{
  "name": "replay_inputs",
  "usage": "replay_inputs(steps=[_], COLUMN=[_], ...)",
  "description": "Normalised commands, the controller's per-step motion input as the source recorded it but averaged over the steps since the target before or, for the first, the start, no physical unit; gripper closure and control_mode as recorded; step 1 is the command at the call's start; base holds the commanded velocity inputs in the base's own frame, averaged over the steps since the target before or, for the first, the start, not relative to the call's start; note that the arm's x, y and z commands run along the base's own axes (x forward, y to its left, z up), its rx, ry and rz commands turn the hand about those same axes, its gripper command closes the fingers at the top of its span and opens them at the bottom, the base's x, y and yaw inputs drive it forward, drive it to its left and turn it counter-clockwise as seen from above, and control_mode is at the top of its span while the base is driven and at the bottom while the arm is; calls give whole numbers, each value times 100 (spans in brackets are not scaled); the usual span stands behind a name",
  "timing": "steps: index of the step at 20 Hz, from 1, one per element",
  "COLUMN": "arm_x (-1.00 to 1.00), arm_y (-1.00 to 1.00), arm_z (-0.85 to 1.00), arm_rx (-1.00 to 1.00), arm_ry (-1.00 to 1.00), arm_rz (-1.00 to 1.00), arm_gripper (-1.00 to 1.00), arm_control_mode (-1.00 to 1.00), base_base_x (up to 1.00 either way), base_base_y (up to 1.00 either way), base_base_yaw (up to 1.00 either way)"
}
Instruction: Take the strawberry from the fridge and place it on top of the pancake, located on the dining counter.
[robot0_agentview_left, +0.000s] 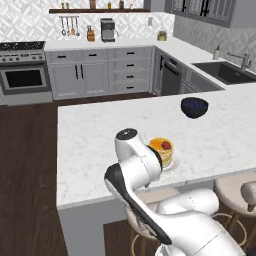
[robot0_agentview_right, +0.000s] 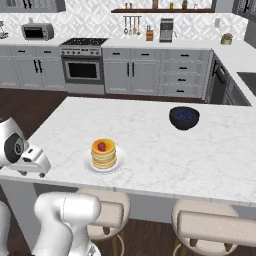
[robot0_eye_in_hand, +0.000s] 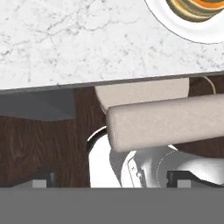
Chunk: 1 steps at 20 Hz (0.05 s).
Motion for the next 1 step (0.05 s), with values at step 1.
replay_inputs(steps=[1], arm_x=[0], arm_y=[29], arm_z=[-25], arm_rx=[-2], arm_ry=[4], arm_rz=[0], arm_gripper=[-100], arm_control_mode=[-100], base_base_x=[0], base_base_y=[0], base_base_yaw=[0])
